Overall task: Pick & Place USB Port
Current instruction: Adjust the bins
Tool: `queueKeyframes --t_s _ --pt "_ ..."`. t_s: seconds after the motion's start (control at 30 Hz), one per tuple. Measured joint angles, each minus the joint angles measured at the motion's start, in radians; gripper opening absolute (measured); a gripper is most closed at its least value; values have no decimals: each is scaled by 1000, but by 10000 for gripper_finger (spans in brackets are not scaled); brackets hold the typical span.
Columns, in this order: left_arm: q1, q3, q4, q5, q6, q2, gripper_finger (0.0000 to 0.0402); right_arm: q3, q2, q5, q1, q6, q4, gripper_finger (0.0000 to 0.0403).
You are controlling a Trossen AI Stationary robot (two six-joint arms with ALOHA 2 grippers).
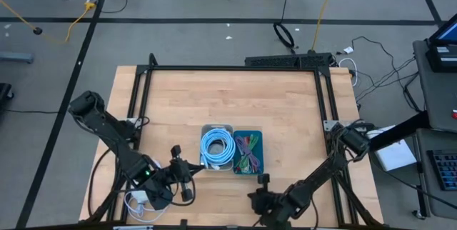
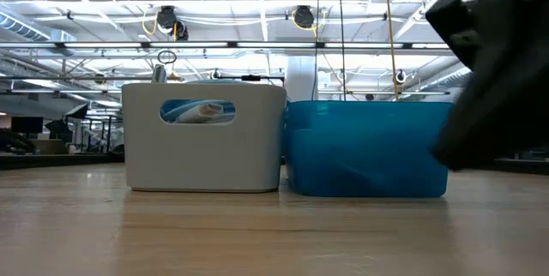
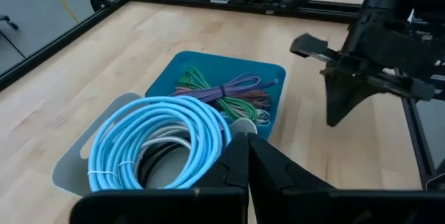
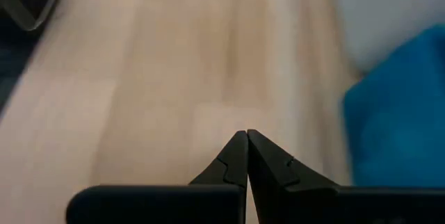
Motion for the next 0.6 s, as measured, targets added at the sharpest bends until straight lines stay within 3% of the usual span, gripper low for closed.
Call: queueKeyframes --t_s 0.1,0.6 --pt "0 0 5 -1 0 0 0 3 0 67 6 -11 -7 0" --pt "-1 0 46 1 34 0 0 3 0 117 -3 27 -108 0"
